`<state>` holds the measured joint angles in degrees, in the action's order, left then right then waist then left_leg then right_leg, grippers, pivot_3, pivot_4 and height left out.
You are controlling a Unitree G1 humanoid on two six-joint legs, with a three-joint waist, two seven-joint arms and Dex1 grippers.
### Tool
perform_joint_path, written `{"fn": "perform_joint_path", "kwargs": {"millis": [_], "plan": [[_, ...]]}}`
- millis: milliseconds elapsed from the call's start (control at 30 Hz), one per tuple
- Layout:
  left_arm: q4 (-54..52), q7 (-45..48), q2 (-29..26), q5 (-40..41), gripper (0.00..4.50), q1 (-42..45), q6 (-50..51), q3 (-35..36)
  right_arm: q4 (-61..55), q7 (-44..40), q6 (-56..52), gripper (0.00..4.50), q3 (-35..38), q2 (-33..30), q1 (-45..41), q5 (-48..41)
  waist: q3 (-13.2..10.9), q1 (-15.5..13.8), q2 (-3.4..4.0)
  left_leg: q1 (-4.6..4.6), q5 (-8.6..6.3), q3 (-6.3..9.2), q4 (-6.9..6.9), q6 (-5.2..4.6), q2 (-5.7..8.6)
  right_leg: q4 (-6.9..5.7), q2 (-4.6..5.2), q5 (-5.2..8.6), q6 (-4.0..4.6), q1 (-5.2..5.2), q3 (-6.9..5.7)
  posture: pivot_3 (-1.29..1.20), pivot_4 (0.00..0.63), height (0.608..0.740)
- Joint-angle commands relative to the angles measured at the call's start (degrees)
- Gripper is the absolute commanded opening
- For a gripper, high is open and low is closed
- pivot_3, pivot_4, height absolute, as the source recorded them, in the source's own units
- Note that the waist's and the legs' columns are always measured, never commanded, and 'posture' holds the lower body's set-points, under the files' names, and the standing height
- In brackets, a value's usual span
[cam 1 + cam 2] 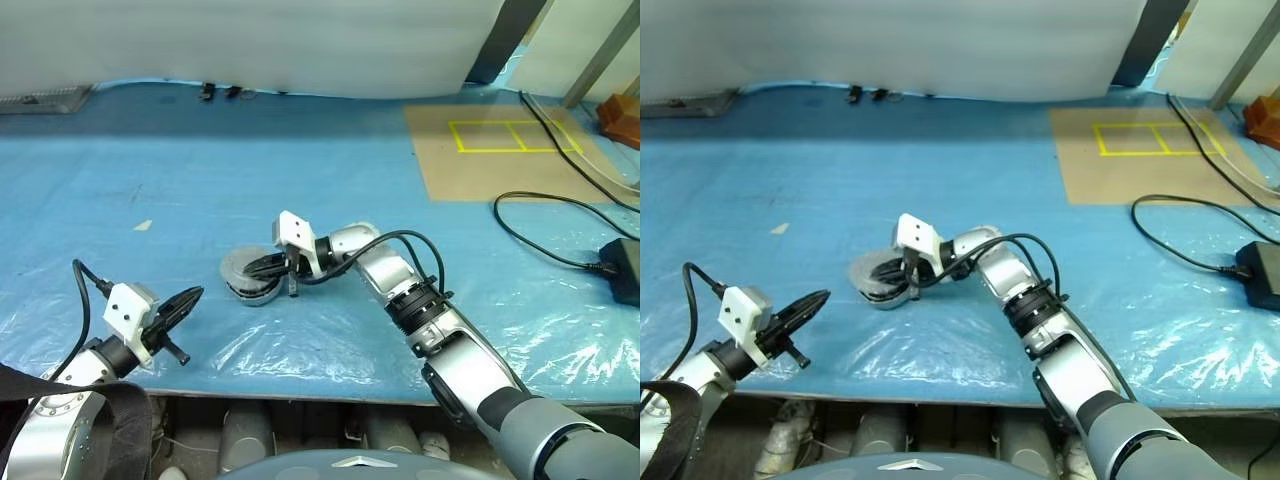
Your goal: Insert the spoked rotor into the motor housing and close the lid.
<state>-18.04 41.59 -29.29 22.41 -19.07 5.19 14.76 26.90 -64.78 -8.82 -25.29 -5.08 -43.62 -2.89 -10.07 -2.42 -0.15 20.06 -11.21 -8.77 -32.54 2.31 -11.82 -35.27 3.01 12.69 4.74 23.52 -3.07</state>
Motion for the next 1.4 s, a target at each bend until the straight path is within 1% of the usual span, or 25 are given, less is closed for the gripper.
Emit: {"fn": "perform_joint_path", "kwargs": {"millis": [33,67,100,200,300,433,467,667,800,967,1000,1033,1100,1133,1400], "plan": [[-0.84,0.01,0.3,-0.15,0.0,0.4,-0.62,-0.92,-0.06,0.77,2.17,0.03,-0.49,-0.2,0.65,1.4,0.0,0.02,-0.01,0.0,0.0,0.0,-0.01,0.0,0.01,0.0,0.01,0.0,0.0,0.0,0.0,0.0,0.15,0.74],[-0.73,-0.02,0.33,-0.21,0.0,0.55,-0.63,-1.15,-0.01,0.91,2.37,0.41,-0.34,-0.1,0.71,1.44,0.0,0.04,-0.01,0.01,0.0,0.0,-0.01,0.0,0.01,0.0,0.01,0.0,0.0,0.0,0.0,0.0,0.15,0.74],[-0.67,-0.01,0.33,-0.24,0.0,0.6,-0.66,-1.28,-0.07,1.11,2.36,0.56,-0.05,0.09,0.79,1.27,0.0,0.06,-0.01,0.01,0.0,0.0,0.0,0.0,0.0,0.0,0.01,0.0,0.0,0.0,0.0,0.0,0.15,0.74],[-0.42,-0.02,0.36,-0.4,0.0,0.8,-0.75,-1.58,-1.35,0.99,-0.21,1.55,1.77,1.22,0.67,-1.24,0.0,0.19,-0.01,-0.02,0.0,0.0,0.03,0.0,-0.02,0.0,-0.02,0.0,0.0,0.01,0.0,0.0,0.15,0.74],[-0.34,-0.02,0.53,-0.68,0.0,1.02,-0.72,-2.08,-2.32,1.69,-1.97,2.67,3.51,2.58,0.31,-3.05,0.0,0.19,-0.01,0.0,0.0,0.01,0.04,0.0,-0.02,0.0,-0.02,0.0,0.0,0.02,0.0,0.0,0.15,0.74],[-0.29,-0.09,0.66,-0.91,0.0,1.15,-0.77,-2.47,-2.02,3.15,-2.45,4.15,3.76,3.68,-0.09,-2.61,0.0,0.13,-0.01,0.01,0.0,0.01,0.05,0.0,-0.01,0.03,-0.01,0.0,0.0,0.02,0.0,0.0,0.15,0.74],[-0.33,-0.1,0.62,-0.88,0.0,1.12,-0.78,-2.47,-1.85,3.53,-2.72,4.45,3.46,3.89,-0.04,-2.28,0.0,0.13,-0.01,0.01,0.0,0.01,0.05,0.0,-0.01,0.03,-0.01,0.0,0.0,0.02,0.0,0.0,0.15,0.74],[-0.71,-0.01,0.38,-0.83,0.0,0.87,-0.7,-2.38,0.32,7.37,-5.23,4.45,2.04,5.2,0.11,0.15,0.0,0.16,-0.01,-0.01,0.0,0.01,0.06,0.0,-0.01,0.03,-0.01,0.0,0.0,0.02,0.0,0.0,0.15,0.74],[-0.85,0.06,0.32,-0.89,0.0,0.63,-0.67,-2.46,1.92,8.88,-10.38,4.45,3.5,6.25,-0.61,-0.68,0.0,0.14,-0.01,0.0,0.0,0.01,0.08,0.0,0.0,0.05,-0.01,0.0,0.0,0.02,0.0,0.0,0.15,0.74],[-1.16,0.07,0.28,-0.89,0.0,0.51,-0.54,-2.58,3.44,8.99,-9.15,4.45,1.88,5.62,-0.63,1.73,0.0,0.13,-0.01,-0.05,0.0,0.01,0.09,0.0,-0.01,0.04,-0.01,0.0,0.0,-0.01,0.0,0.0,0.15,0.74],[-1.23,0.05,0.25,-0.88,0.0,0.49,-0.49,-2.55,3.67,8.9,-9.02,4.07,1.81,5.58,-0.56,1.84,0.0,0.13,-0.01,-0.06,0.0,0.01,0.09,0.01,-0.01,0.04,-0.01,0.0,0.0,-0.03,0.0,0.0,0.15,0.74],[-1.23,0.05,0.26,-0.92,0.0,0.43,-0.56,-2.54,3.74,8.79,-8.85,3.91,1.69,5.53,-0.43,1.97,0.0,0.14,-0.01,-0.07,0.0,0.02,0.09,0.01,0.0,0.04,0.0,0.0,0.0,-0.04,0.0,0.0,0.15,0.74],[-1.33,-0.04,0.28,-0.89,0.0,0.33,-0.63,-2.35,3.57,8.76,-7.57,3.21,1.02,5.25,-0.15,2.7,0.0,0.15,-0.01,-0.09,0.0,0.02,0.09,0.0,-0.01,0.05,-0.01,0.0,0.0,-0.06,0.0,0.0,0.15,0.74],[-1.43,-0.17,0.36,-0.9,0.0,0.14,-0.76,-2.17,3.26,8.69,-6.79,2.97,0.53,5.05,0.13,3.1,0.0,0.15,-0.01,-0.1,0.0,0.02,0.1,0.01,-0.01,0.04,-0.01,0.0,0.0,-0.06,0.0,0.0,0.15,0.74],[-1.9,-0.62,0.56,-0.88,0.0,-1.1,-1.32,-2.12,0.2,5.86,-4.31,2.97,-1.72,3.13,0.57,3.96,0.0,0.12,-0.02,-0.11,0.0,0.03,0.11,0.0,0.0,0.11,0.0,0.0,0.0,-0.11,0.0,0.0,0.15,0.74]]}}
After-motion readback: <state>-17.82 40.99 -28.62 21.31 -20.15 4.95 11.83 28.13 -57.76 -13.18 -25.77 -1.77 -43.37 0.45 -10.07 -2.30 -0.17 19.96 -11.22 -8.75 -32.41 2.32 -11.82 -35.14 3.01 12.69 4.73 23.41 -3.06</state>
